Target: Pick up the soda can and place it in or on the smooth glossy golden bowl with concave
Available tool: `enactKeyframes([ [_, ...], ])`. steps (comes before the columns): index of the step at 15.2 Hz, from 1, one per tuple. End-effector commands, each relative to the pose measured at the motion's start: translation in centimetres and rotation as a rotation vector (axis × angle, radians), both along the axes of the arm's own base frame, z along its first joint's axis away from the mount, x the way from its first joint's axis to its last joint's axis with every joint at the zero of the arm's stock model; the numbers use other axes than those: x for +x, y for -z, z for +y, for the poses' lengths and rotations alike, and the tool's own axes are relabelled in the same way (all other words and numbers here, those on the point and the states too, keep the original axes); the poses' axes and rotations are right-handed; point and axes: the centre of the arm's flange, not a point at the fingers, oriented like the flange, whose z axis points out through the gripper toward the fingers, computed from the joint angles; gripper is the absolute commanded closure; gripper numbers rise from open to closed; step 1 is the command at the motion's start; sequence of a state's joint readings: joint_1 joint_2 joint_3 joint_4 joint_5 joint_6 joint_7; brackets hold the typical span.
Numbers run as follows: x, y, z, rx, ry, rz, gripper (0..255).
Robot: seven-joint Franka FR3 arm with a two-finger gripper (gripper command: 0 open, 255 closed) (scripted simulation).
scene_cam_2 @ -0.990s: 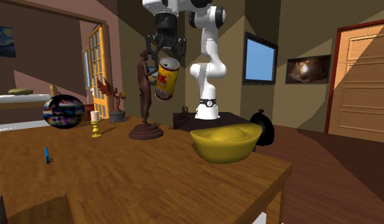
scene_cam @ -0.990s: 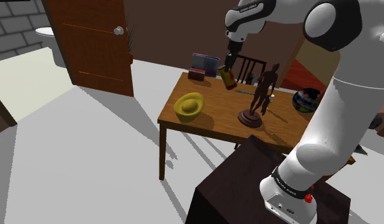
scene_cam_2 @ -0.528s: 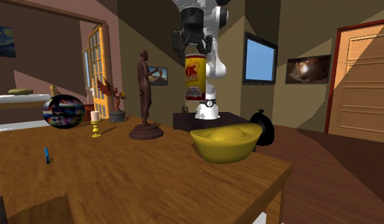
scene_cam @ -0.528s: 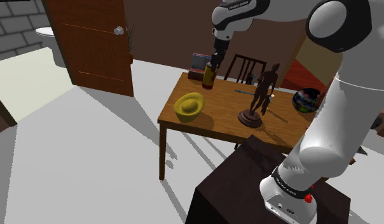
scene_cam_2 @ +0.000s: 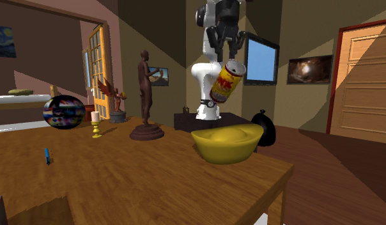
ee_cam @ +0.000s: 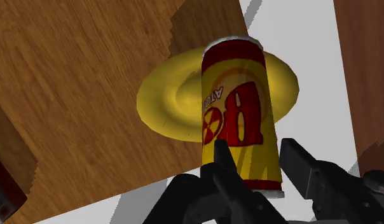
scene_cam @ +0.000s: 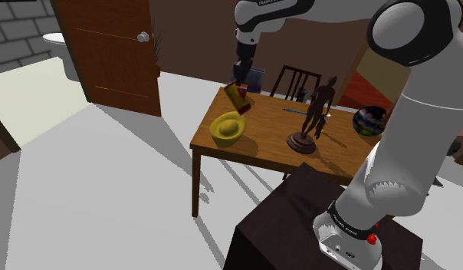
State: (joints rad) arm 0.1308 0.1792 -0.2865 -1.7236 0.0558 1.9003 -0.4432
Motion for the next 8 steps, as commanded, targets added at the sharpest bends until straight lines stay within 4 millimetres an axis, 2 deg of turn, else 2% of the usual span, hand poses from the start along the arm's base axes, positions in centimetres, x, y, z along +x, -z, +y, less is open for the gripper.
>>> enactKeyframes([
  [1,0.3,0.8,0.6,0.000,0.003,0.000,255],
  [5,0.3,2.9,0.6,0.000,0.003,0.000,255],
  [6,0.4,2.4,0.6,0.000,0.002,0.000,255],
  [7,0.4,2.4,0.6,0.000,0.002,0.000,0],
  [8,1.3,3.5,0.9,-0.006,-0.016,0.009,0],
])
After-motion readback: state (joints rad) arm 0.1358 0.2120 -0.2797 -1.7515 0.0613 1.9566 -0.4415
